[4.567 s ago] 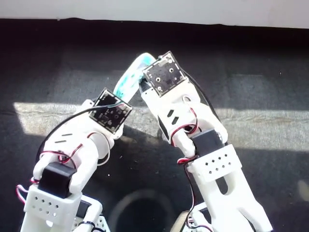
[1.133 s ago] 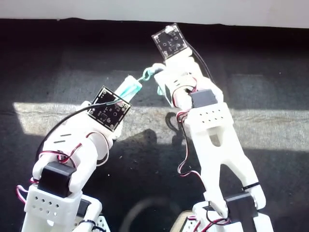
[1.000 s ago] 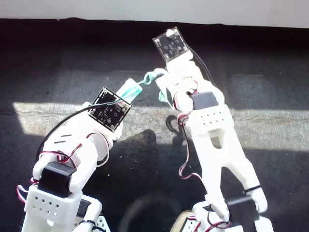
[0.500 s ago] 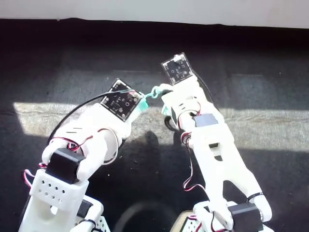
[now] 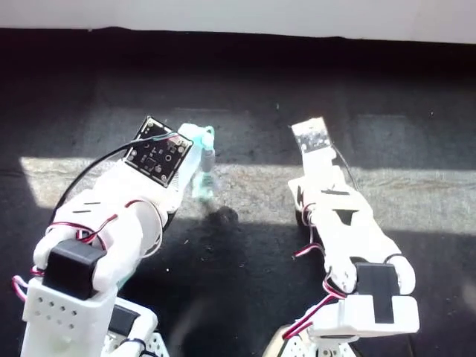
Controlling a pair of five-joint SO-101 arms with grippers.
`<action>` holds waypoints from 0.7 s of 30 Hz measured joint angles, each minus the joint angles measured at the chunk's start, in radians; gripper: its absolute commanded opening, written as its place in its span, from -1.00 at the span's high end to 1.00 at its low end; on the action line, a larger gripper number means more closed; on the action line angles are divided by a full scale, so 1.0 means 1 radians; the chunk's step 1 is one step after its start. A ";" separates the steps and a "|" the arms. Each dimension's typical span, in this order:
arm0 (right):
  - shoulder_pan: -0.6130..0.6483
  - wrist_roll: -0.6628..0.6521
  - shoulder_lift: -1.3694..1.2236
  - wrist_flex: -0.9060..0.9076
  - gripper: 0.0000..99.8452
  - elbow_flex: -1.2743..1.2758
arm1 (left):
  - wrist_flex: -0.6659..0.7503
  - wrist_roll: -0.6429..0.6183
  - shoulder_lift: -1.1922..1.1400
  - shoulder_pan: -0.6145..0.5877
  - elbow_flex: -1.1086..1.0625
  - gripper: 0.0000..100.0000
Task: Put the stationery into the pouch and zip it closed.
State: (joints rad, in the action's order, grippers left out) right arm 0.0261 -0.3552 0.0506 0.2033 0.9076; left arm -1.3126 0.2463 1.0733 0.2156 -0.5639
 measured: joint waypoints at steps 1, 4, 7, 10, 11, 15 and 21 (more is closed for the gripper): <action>-0.002 0.000 0.017 0.000 0.98 0.008 | 0.000 0.000 0.000 0.002 0.000 0.98; 0.002 0.052 0.106 0.012 0.85 0.018 | 0.000 0.000 0.000 -0.003 -0.014 0.98; -0.002 0.206 0.230 0.147 0.54 0.018 | 0.000 0.000 -0.002 -0.003 -0.049 0.98; 0.038 0.408 0.339 0.301 0.40 0.006 | 0.003 0.000 0.000 0.002 -0.075 0.98; 0.060 0.463 0.368 0.347 0.41 -0.005 | 0.011 0.000 0.000 0.002 -0.084 0.98; 0.183 0.543 0.443 0.450 0.43 -0.029 | 0.055 0.000 0.000 0.003 -0.117 0.98; 0.327 0.543 0.473 0.476 0.43 -0.032 | 0.068 0.000 0.000 0.003 -0.124 0.98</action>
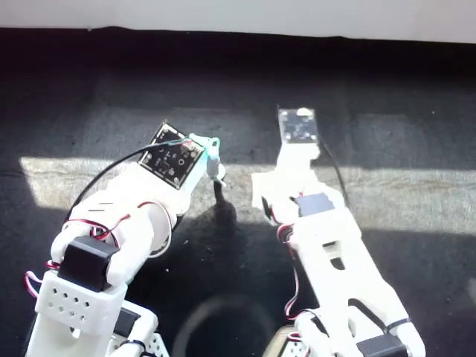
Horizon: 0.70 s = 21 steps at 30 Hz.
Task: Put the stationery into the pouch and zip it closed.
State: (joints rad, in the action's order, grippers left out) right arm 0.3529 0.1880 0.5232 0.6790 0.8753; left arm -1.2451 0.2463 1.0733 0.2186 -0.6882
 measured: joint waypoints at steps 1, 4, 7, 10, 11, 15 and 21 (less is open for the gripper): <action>0.020 0.000 0.002 0.000 0.43 0.000 | 0.000 0.000 0.000 0.000 0.000 0.98; 0.087 0.000 0.002 0.000 0.43 0.000 | 0.000 0.000 0.000 0.000 0.000 0.98; 0.138 0.026 0.002 0.000 0.43 -0.015 | 0.000 0.000 0.000 0.000 0.000 0.98; 0.152 0.117 0.002 0.000 0.43 -0.060 | 0.000 0.000 0.000 0.000 0.000 0.98; 0.160 0.143 0.002 0.000 0.43 -0.075 | 0.000 0.000 0.000 0.000 0.000 0.98; 0.212 0.173 0.002 0.000 0.43 -0.124 | 0.000 0.000 0.000 0.000 0.000 0.98; 0.244 0.178 0.002 -0.046 0.43 -0.146 | 0.003 0.000 0.000 0.000 0.000 0.98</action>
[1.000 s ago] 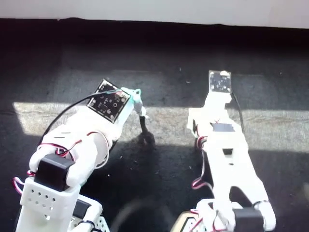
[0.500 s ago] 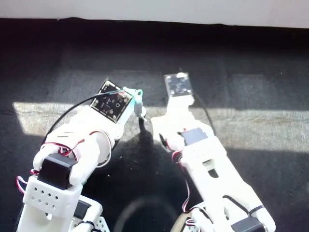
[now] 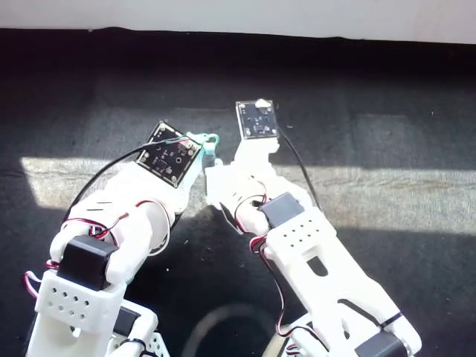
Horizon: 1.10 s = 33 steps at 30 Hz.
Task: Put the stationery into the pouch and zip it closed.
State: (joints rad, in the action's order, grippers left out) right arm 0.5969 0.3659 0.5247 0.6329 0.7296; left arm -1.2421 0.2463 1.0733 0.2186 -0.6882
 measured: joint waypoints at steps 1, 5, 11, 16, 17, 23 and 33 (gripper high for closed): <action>0.000 0.000 -0.003 -0.028 0.43 0.000 | 0.000 0.000 0.000 -0.003 0.000 0.98; -0.002 0.000 -0.055 -0.098 0.43 0.000 | 0.002 0.002 0.000 -0.009 0.000 0.98; -0.003 0.000 -0.101 -0.104 0.43 0.000 | 0.003 0.002 0.000 -0.002 0.000 0.98; -0.003 0.000 -0.075 -0.104 0.43 0.000 | 0.003 0.002 0.000 -0.002 0.000 0.98; -0.003 0.000 -0.069 -0.107 0.43 0.000 | 0.003 0.002 0.000 -0.002 0.000 0.98; -0.003 0.000 -0.106 -0.110 0.42 -0.002 | 0.003 0.002 0.000 -0.002 0.000 0.98; -0.005 -0.137 -0.213 -0.110 1.00 -0.063 | 0.003 0.002 0.000 -0.002 0.000 0.98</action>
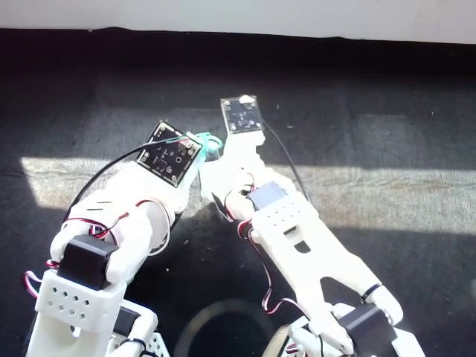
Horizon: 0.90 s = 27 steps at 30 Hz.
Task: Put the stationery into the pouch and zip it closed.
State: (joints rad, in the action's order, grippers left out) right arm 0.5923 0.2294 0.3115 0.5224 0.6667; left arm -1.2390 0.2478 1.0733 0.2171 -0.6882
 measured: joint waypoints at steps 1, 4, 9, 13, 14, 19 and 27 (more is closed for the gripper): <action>0.000 -0.028 -0.002 0.000 0.98 -0.006 | 0.000 0.000 0.000 0.000 0.000 0.98; 0.000 -0.098 -0.011 0.000 0.99 -0.014 | 0.000 0.000 0.000 -0.003 0.000 0.98; 0.000 -0.120 -0.014 0.000 0.99 -0.014 | 0.000 0.000 0.000 -0.006 0.000 0.98; -0.043 -0.123 -0.014 0.000 0.99 -0.014 | 0.000 0.000 0.000 -0.002 0.000 0.98; -0.063 -0.123 -0.014 0.000 0.99 -0.014 | 0.000 0.000 0.000 0.000 0.000 0.98; -0.146 -0.123 -0.014 0.000 0.99 -0.015 | 0.000 0.002 0.000 0.002 0.000 0.98; -0.137 -0.123 0.009 0.081 0.99 -0.014 | 0.000 0.002 0.000 0.002 0.000 0.98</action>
State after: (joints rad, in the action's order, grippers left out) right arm 0.4557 0.1066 0.3207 0.6038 0.6529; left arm -1.2390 0.2493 1.0733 0.2186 -0.6882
